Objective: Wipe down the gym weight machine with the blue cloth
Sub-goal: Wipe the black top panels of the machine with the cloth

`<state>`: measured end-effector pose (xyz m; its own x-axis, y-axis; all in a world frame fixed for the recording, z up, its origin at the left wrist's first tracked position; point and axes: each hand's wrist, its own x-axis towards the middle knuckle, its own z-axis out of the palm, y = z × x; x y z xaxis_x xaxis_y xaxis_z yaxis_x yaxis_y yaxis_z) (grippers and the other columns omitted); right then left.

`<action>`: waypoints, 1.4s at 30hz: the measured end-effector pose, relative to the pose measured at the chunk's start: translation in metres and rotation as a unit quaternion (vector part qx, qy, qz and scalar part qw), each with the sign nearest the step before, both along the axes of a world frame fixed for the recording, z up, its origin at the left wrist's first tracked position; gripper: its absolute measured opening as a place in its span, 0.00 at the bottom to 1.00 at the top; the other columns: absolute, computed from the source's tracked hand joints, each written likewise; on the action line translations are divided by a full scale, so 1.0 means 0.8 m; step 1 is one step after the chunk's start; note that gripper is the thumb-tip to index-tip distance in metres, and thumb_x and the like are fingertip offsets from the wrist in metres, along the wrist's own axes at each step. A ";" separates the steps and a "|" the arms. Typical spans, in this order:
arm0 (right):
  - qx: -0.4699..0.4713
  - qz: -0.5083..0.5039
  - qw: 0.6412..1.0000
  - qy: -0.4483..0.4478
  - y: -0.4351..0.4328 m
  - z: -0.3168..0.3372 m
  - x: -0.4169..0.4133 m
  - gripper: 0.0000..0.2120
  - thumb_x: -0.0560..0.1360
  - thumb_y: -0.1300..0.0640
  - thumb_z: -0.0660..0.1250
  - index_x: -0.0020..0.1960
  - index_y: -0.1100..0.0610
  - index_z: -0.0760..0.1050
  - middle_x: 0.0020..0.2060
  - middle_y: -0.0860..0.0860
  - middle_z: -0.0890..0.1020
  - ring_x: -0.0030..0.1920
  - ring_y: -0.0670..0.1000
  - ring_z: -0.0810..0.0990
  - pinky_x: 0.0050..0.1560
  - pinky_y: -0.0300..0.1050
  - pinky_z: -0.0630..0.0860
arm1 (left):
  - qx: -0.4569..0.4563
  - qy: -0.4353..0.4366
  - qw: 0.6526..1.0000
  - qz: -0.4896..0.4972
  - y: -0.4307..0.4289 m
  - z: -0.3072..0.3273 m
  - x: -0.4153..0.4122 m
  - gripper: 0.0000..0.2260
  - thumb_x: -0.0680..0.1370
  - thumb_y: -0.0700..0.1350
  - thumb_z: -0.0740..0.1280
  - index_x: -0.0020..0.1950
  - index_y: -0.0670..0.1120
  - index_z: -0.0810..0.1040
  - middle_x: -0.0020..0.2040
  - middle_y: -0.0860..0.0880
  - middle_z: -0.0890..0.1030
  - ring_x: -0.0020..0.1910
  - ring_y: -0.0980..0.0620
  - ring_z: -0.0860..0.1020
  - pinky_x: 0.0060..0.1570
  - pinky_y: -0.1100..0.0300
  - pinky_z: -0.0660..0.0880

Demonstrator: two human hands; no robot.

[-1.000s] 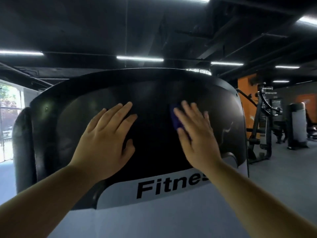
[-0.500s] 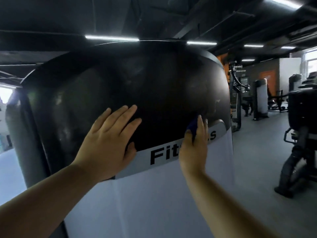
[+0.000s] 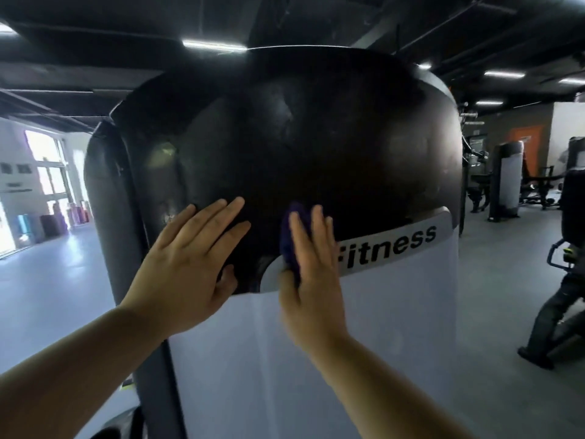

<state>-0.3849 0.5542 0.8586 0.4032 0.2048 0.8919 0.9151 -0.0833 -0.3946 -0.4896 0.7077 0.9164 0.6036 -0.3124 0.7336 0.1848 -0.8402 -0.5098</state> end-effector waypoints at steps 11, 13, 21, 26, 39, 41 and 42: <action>-0.056 0.049 0.984 -0.161 0.018 0.085 -0.005 0.19 0.70 0.62 0.76 0.58 0.57 0.75 0.62 0.52 0.71 0.60 0.45 0.73 0.61 0.33 0.72 | -0.006 -0.090 0.987 -0.135 0.014 0.011 -0.015 0.26 0.80 0.50 0.62 0.75 0.44 0.63 0.73 0.46 0.69 0.69 0.49 0.69 0.69 0.55 0.63; -0.101 0.085 0.979 -0.153 0.009 0.078 -0.005 0.24 0.69 0.63 0.76 0.59 0.53 0.68 0.62 0.49 0.70 0.59 0.42 0.73 0.58 0.37 0.75 | -0.003 -0.107 0.985 -0.138 0.012 0.006 -0.007 0.23 0.80 0.51 0.62 0.73 0.44 0.65 0.64 0.45 0.79 0.61 0.47 0.74 0.62 0.53 0.70; -0.150 -0.053 0.954 -0.253 -0.051 0.099 0.043 0.25 0.74 0.40 0.65 0.64 0.56 0.73 0.70 0.52 0.70 0.68 0.50 0.70 0.64 0.42 0.70 | 0.116 -0.120 0.981 -0.100 0.034 0.018 0.000 0.24 0.76 0.44 0.61 0.72 0.56 0.65 0.51 0.46 0.68 0.42 0.45 0.72 0.35 0.53 0.75; -0.085 -0.129 0.966 -0.206 -0.048 0.146 0.060 0.24 0.79 0.47 0.59 0.72 0.54 0.68 0.77 0.51 0.61 0.77 0.49 0.56 0.73 0.55 0.61 | -0.107 -0.247 0.958 -0.096 0.036 0.092 0.000 0.23 0.73 0.42 0.61 0.69 0.54 0.72 0.68 0.43 0.69 0.61 0.37 0.71 0.58 0.40 0.72; -0.150 -0.129 0.949 -0.246 -0.054 0.120 0.084 0.24 0.81 0.50 0.57 0.77 0.52 0.62 0.79 0.49 0.54 0.79 0.47 0.46 0.77 0.43 0.41 | -0.143 -0.211 0.964 -0.074 -0.006 -0.022 0.048 0.15 0.81 0.50 0.59 0.68 0.55 0.69 0.75 0.46 0.65 0.77 0.44 0.58 0.72 0.31 0.44; -0.154 -0.139 0.942 -0.266 -0.065 0.127 0.094 0.23 0.81 0.51 0.58 0.76 0.51 0.64 0.79 0.49 0.56 0.79 0.47 0.48 0.77 0.45 0.41 | -0.229 -0.243 0.941 -0.060 -0.036 0.019 0.062 0.20 0.81 0.52 0.58 0.73 0.59 0.65 0.78 0.47 0.61 0.79 0.44 0.53 0.71 0.31 0.42; -0.153 -0.143 0.941 -0.267 -0.072 0.130 0.101 0.23 0.81 0.51 0.58 0.76 0.51 0.64 0.79 0.49 0.56 0.79 0.48 0.48 0.78 0.46 0.42 | -0.252 -0.246 0.934 -0.057 -0.051 0.028 0.068 0.20 0.80 0.54 0.58 0.73 0.60 0.65 0.78 0.48 0.61 0.79 0.45 0.51 0.71 0.30 0.42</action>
